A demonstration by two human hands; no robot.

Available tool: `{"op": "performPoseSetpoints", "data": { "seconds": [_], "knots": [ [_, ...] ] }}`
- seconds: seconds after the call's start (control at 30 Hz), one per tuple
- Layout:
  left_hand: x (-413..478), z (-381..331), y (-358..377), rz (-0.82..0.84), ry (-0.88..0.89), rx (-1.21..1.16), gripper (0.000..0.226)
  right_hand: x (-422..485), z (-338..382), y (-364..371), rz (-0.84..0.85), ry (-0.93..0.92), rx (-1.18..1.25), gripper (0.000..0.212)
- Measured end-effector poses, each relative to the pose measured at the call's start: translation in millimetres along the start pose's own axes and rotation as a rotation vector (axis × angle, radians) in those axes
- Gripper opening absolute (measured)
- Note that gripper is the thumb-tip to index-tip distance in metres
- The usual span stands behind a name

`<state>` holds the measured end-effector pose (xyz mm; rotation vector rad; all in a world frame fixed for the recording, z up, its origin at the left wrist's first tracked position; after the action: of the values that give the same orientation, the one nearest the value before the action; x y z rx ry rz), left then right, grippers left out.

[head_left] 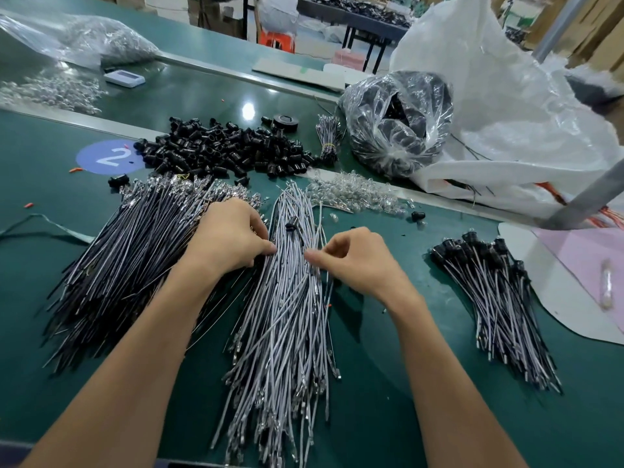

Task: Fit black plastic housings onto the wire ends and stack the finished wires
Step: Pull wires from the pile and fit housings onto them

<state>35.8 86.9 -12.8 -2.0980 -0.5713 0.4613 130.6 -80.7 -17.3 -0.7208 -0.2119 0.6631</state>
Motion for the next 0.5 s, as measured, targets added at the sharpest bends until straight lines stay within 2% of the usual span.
{"op": "performPoseSetpoints", "data": {
  "seconds": [0.17,0.5],
  "knots": [
    [2,-1,1,0.011,-0.013,-0.035,0.016,1,-2,1,0.064,0.068,0.074,0.018],
    [2,2,5,0.034,-0.044,-0.193,0.013,1,-15,-12,-0.034,0.123,0.045,0.012]
  ]
}}
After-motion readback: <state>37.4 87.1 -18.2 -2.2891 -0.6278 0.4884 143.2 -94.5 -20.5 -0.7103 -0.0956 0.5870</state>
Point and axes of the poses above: each hand's wrist, its own x-axis towards the middle knuckle, its own y-axis out of the palm, z = x × y, the point moved 3 cm from there along x, towards the middle knuckle, and after that the axes turned 10 degrees about x, right-handed, at the moved point
